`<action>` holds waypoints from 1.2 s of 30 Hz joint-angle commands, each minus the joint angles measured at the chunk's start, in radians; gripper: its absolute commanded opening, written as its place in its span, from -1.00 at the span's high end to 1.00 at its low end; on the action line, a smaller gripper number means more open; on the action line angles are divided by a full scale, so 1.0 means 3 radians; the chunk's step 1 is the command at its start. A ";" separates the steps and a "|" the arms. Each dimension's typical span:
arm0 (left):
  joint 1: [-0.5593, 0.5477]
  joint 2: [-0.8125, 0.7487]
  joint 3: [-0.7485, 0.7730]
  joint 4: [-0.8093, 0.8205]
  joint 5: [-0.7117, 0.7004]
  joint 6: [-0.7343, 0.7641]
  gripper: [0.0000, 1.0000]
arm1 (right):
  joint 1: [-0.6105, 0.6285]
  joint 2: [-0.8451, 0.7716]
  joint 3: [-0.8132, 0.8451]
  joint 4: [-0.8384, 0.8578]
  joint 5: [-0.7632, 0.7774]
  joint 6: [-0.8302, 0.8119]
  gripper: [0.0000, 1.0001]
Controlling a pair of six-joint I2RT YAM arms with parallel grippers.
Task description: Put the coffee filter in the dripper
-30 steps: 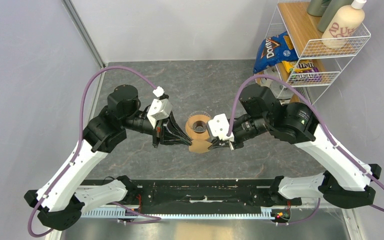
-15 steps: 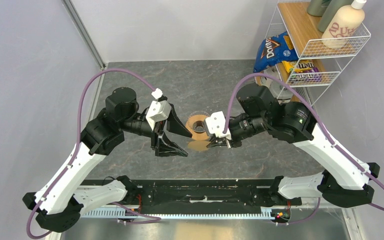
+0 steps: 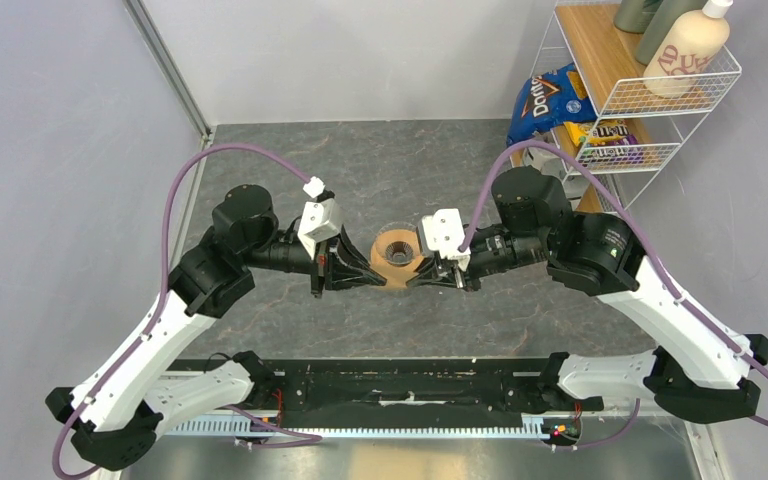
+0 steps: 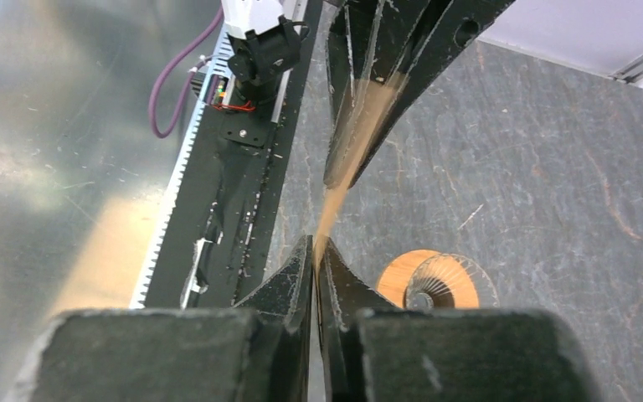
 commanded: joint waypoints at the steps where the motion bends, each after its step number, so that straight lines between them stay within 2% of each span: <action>1: -0.0026 -0.0019 0.0211 0.0025 -0.0108 0.0078 0.96 | 0.0019 -0.0019 -0.0007 0.0061 0.0222 0.0168 0.61; 2: -0.0036 0.0021 0.0291 -0.0176 -0.0110 0.0189 0.96 | 0.0019 0.0020 0.0049 -0.0008 0.0260 0.0161 0.51; 6: -0.0084 0.0116 0.0470 -0.0629 -0.0294 0.0584 0.96 | 0.0019 0.0190 0.0323 -0.0280 0.0352 0.0110 0.34; 10: -0.0209 0.0216 0.0588 -0.0896 -0.0505 0.0831 0.95 | 0.0019 0.0325 0.0518 -0.0392 0.0410 0.0074 0.33; 15: -0.0375 0.0249 0.0596 -0.0940 -0.0901 0.0855 0.96 | 0.0018 0.0405 0.0590 -0.0417 0.0366 0.0034 0.47; 18: -0.0380 0.0249 0.0597 -0.0854 -0.0970 0.0779 0.96 | 0.0019 0.0424 0.0570 -0.0476 0.0315 -0.0042 0.96; 19: -0.0380 0.0240 0.0594 -0.0827 -0.0965 0.0764 0.95 | 0.0019 0.0418 0.0562 -0.0482 0.0300 -0.0074 1.00; 20: -0.0380 0.0215 0.0585 -0.0799 -0.0938 0.0733 0.92 | 0.0019 0.0400 0.0538 -0.0469 0.0288 -0.0111 1.00; 21: -0.0376 0.0189 0.0585 -0.0791 -0.0913 0.0706 0.81 | 0.0019 0.0380 0.0514 -0.0453 0.0275 -0.0148 1.00; 23: -0.0368 0.0123 0.0621 -0.0800 -0.0847 0.0595 0.40 | 0.0021 0.0321 0.0450 -0.0412 0.0271 -0.0230 1.00; 25: -0.0341 0.0062 0.0703 -0.0894 -0.0666 0.0601 0.28 | 0.0019 0.0279 0.0398 -0.0422 0.0251 -0.0358 1.00; 27: -0.0334 0.0038 0.0789 -0.1000 -0.0566 0.0594 0.28 | 0.0023 0.0265 0.0362 -0.0441 0.0231 -0.0413 1.00; 31: -0.0336 0.0093 0.0957 -0.1131 -0.0501 0.0553 0.40 | 0.0030 0.0283 0.0350 -0.0492 0.0193 -0.0516 1.00; 36: -0.0334 0.0198 0.1015 -0.1008 -0.0360 0.0288 0.42 | 0.0068 0.0317 0.0402 -0.0516 0.0201 -0.0560 1.00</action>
